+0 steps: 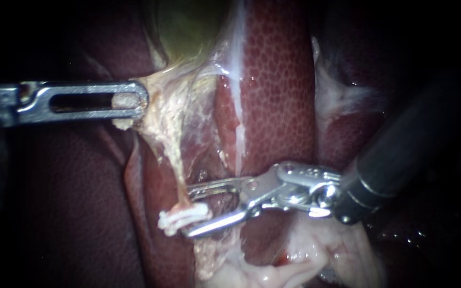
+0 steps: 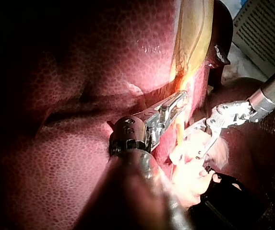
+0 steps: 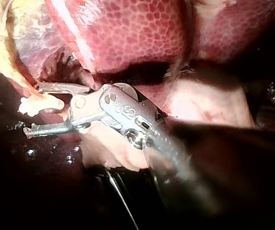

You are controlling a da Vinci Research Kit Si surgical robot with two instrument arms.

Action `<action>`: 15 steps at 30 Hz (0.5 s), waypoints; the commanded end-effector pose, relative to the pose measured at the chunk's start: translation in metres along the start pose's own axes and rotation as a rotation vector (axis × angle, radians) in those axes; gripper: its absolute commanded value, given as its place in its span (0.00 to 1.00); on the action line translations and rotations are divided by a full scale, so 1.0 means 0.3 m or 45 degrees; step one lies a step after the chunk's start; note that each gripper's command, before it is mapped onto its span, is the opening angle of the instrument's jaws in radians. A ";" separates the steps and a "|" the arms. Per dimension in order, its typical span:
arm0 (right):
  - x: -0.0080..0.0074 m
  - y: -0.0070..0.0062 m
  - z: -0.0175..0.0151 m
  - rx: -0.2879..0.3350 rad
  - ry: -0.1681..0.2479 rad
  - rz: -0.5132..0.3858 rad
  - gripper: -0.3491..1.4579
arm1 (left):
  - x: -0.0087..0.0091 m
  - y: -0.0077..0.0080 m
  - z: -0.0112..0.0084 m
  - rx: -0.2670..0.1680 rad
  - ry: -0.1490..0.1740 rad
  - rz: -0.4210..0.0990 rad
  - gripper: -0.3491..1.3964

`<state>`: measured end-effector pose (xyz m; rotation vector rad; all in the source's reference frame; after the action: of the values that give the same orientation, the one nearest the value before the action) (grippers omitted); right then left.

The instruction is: Going back second clip left tube

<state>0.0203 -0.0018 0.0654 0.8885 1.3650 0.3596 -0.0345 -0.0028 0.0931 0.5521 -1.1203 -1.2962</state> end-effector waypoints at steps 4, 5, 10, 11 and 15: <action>0.0025 -0.0028 -0.010 -0.024 -0.003 -0.039 0.52 | 0.0000 0.0000 -0.0002 -0.001 -0.001 0.000 0.00; 0.0038 -0.0039 -0.014 -0.027 -0.006 -0.049 0.52 | 0.0000 0.0000 -0.0002 -0.001 -0.001 0.000 0.00; 0.0115 -0.0084 -0.028 -0.057 0.001 -0.092 0.52 | 0.0000 0.0000 0.0000 -0.002 -0.001 0.000 0.00; 0.0130 -0.0093 -0.030 -0.061 0.002 -0.102 0.52 | 0.0000 0.0001 0.0001 -0.002 -0.001 0.000 0.00; 0.0189 -0.0132 -0.038 -0.081 -0.006 -0.136 0.52 | 0.0000 0.0002 0.0002 -0.002 -0.001 0.000 0.00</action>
<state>0.0094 0.0037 0.0587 0.7566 1.3829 0.3163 -0.0346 -0.0028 0.0931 0.5510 -1.1204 -1.2970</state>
